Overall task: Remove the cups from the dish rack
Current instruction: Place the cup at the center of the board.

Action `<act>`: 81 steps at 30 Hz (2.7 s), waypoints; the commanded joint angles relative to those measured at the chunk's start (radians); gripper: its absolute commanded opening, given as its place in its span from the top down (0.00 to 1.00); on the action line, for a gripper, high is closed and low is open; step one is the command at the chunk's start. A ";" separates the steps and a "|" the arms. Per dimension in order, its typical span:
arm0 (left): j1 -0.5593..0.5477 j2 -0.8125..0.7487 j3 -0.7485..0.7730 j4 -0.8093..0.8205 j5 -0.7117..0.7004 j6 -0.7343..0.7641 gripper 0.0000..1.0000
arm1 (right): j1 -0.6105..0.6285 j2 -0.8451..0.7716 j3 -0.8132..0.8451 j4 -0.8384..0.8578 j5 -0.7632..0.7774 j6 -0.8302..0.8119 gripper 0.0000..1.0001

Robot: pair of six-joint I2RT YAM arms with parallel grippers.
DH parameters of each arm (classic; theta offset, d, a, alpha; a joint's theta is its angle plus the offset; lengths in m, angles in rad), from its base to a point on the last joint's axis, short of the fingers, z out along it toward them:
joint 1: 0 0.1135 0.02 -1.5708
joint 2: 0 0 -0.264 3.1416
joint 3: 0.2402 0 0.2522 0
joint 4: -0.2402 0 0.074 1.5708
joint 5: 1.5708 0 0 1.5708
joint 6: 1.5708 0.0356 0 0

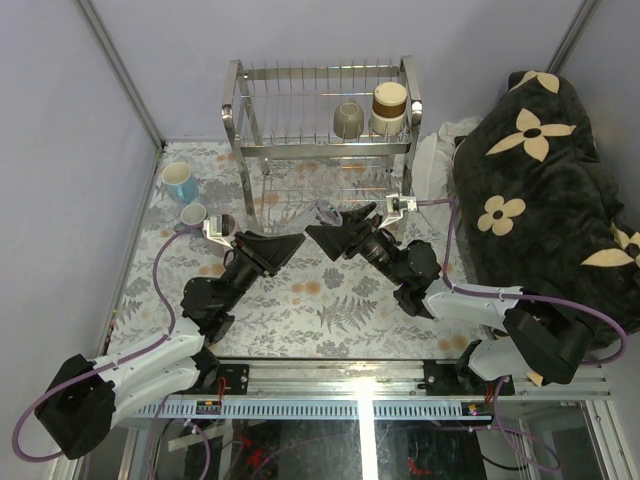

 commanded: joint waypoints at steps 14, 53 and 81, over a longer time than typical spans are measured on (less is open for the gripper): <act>-0.006 -0.069 0.007 -0.031 -0.084 0.015 1.00 | 0.006 -0.025 -0.011 0.082 -0.038 -0.017 0.94; -0.005 -0.405 0.444 -1.527 -0.557 0.201 1.00 | 0.000 -0.543 -0.174 -0.591 0.149 -0.360 0.00; 0.176 -0.065 0.715 -1.913 -0.786 0.405 1.00 | 0.000 -0.496 -0.188 -0.633 0.140 -0.348 0.00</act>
